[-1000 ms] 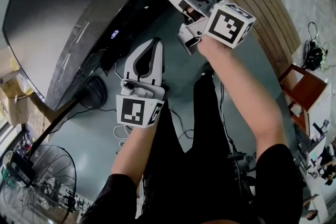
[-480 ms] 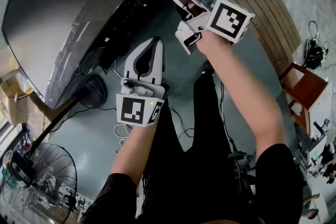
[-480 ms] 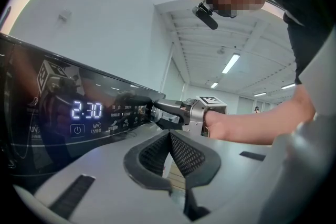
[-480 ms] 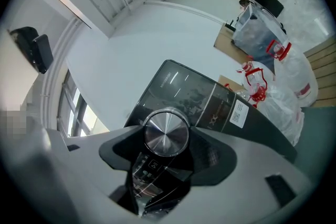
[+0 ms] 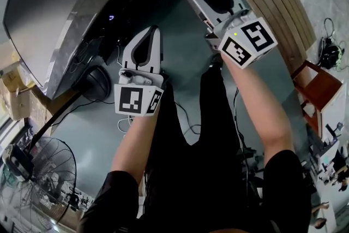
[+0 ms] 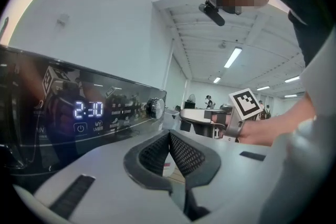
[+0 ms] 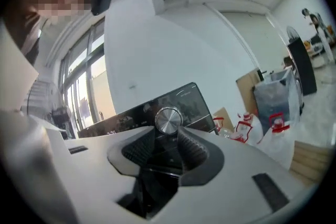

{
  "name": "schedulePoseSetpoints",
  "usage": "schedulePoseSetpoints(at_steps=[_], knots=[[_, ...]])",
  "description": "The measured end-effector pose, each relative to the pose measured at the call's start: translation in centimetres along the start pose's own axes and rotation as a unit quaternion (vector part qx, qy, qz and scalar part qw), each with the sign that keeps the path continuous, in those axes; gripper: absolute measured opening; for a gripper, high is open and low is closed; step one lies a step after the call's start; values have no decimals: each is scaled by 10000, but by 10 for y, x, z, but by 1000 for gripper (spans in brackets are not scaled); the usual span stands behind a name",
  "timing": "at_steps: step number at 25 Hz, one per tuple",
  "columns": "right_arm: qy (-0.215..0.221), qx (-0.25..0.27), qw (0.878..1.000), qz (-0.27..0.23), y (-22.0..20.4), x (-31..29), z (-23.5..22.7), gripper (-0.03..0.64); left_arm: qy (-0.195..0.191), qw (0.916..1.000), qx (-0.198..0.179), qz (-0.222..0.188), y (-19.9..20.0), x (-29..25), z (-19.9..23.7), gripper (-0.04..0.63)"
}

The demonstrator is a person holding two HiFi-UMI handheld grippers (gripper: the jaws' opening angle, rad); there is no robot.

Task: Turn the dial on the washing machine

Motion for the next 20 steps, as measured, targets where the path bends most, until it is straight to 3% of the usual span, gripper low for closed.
schedulePoseSetpoints(at_steps=[3, 7, 12, 17, 20], knots=[[-113, 829, 9965, 51, -1, 23, 9, 84, 33, 9997, -244, 34, -5, -3, -6, 15], [-49, 1587, 9867, 339, -7, 58, 20, 29, 249, 9995, -197, 43, -8, -9, -22, 15], [34, 1561, 9836, 902, -17, 103, 3, 23, 415, 9991, -9, -44, -6, -16, -64, 15], [352, 1853, 9793, 739, 34, 158, 0, 23, 476, 9988, -34, -83, 26, -4, -106, 15], [227, 1861, 9796, 721, 79, 197, -2, 23, 444, 9988, 121, -143, 60, 8, -129, 15]])
Point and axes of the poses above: the fingertips, and each gripper's own axes: x backward along the fingers, z to its left, y out of its top, the point moved 4 cm from there along x, backward along the fingers, and after that the axes turned 1 degree about x, right-handed, at the moved point
